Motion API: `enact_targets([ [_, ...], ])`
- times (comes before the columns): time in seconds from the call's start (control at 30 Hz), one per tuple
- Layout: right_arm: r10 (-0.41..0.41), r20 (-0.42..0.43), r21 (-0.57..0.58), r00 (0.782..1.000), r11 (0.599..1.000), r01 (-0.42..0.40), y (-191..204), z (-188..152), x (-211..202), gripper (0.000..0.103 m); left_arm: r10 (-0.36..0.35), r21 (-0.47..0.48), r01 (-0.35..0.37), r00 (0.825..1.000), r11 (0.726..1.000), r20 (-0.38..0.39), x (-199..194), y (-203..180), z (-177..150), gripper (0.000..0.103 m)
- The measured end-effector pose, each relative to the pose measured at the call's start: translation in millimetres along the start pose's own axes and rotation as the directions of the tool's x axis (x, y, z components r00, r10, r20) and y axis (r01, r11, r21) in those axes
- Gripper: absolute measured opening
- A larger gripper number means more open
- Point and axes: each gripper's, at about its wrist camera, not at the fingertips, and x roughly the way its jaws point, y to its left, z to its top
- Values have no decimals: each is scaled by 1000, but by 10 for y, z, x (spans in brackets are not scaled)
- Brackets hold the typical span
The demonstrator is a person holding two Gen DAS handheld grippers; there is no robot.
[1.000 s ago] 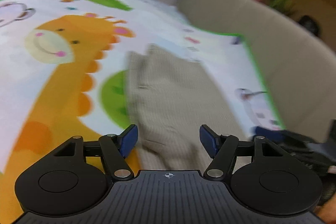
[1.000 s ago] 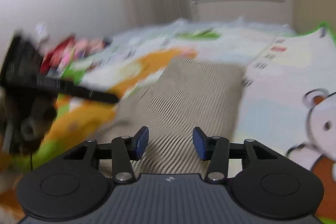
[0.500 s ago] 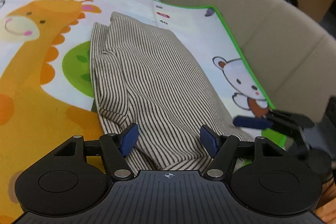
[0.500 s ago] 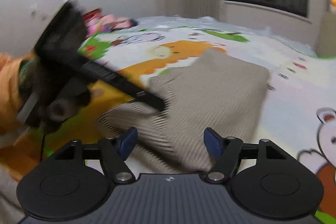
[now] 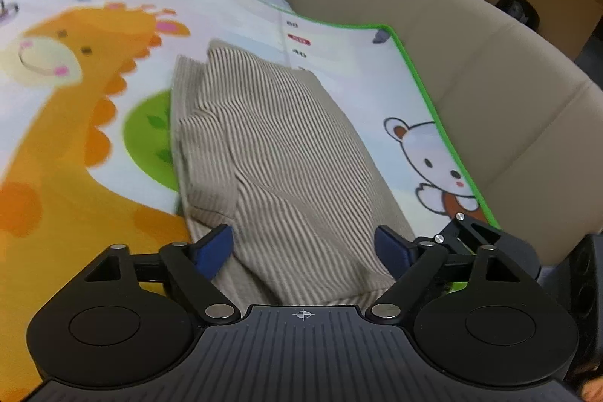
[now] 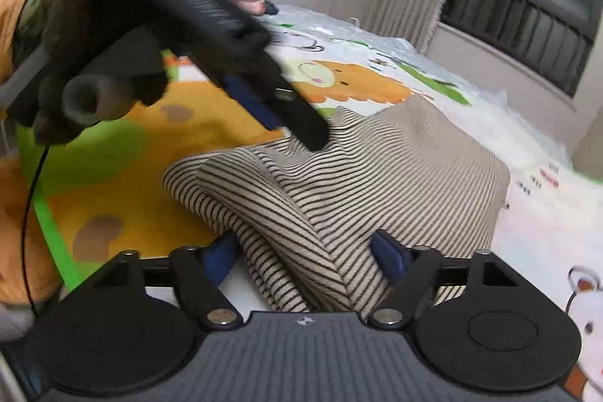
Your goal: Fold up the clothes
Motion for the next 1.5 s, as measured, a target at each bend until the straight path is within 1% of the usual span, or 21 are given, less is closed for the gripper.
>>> enact_targets([
  [0.1, 46, 12, 169, 999, 984, -47, -259, 41, -26, 55, 27, 57, -28, 1000, 998, 15, -115, 9, 28, 93],
  [0.17, 80, 24, 296, 997, 952, -83, -463, 48, -31, 50, 46, 99, -49, 999, 994, 29, -201, 17, 40, 95],
  [0.27, 121, 44, 444, 992, 887, -128, -726, 27, -8, 48, 65, 176, -74, 996, 982, 55, -326, 1, 33, 95],
  [0.33, 145, 54, 504, 988, 850, -152, -796, -36, 1, 48, 71, 229, -84, 995, 970, 65, -374, -25, 16, 96],
  [0.43, 147, 57, 507, 988, 848, -155, -812, -43, -15, 48, 71, 315, -88, 995, 945, 65, -384, -94, -46, 98],
  [0.53, 148, 59, 510, 987, 846, -158, -827, -50, -30, 48, 70, 448, -76, 997, 891, 31, -290, -220, -141, 99],
  [0.63, 150, 62, 513, 987, 844, -160, -843, -57, -45, 48, 89, 569, -84, 996, 818, 18, -124, -354, -209, 99],
  [0.77, 152, 66, 516, 986, 840, -164, -864, -67, -66, 49, 85, 675, -90, 996, 733, 41, 128, -571, -274, 99],
  [0.8, 152, 67, 517, 986, 840, -165, -869, -69, -71, 51, 82, 698, -92, 995, 710, 47, 190, -626, -291, 99],
  [0.83, 142, 67, 507, 988, 847, -157, -865, -69, -94, 53, 79, 721, -94, 995, 687, 54, 251, -681, -308, 94],
  [0.87, 102, 66, 465, 993, 877, -121, -833, -61, -169, 55, 73, 730, -88, 996, 678, 53, 293, -714, -311, 83],
  [0.93, 21, 71, 376, 997, 925, -47, -770, -46, -319, 63, 55, 729, -66, 998, 681, 39, 345, -745, -296, 78],
  [0.97, -19, 76, 330, 997, 944, -7, -738, -39, -394, 70, 48, 725, -57, 998, 686, 34, 364, -748, -285, 73],
  [1.0, -59, 83, 284, 995, 958, 33, -707, -31, -468, 74, 44, 715, -51, 999, 697, 28, 377, -738, -268, 71],
  [1.07, -129, 102, 196, 986, 975, 107, -646, -18, -604, 84, 31, 676, -29, 999, 736, 10, 396, -694, -211, 67],
  [1.17, -123, 116, 126, 986, 986, 108, -566, -10, -603, 95, 10, 596, -1, 1000, 803, -11, 402, -624, -107, 65],
  [1.27, -92, 100, 56, 991, 995, 87, -442, 3, -486, 95, -11, 533, 21, 1000, 846, -21, 394, -563, -18, 65],
  [1.33, -112, 83, -50, 990, 992, 116, -298, -6, -334, 95, -24, 492, 35, 999, 870, -28, 400, -516, 30, 65],
  [1.4, -166, 73, -194, 983, 965, 177, -144, -42, -150, 95, -33, 460, 43, 999, 887, -29, 400, -476, 57, 65],
  [1.47, -208, 62, -307, 976, 927, 217, -39, -117, 42, 93, -38, 449, 45, 999, 893, -27, 400, -463, 69, 65],
  [1.5, -218, 60, -327, 974, 918, 226, -19, -133, 111, 91, -39, 446, 46, 999, 894, -25, 401, -461, 73, 65],
])
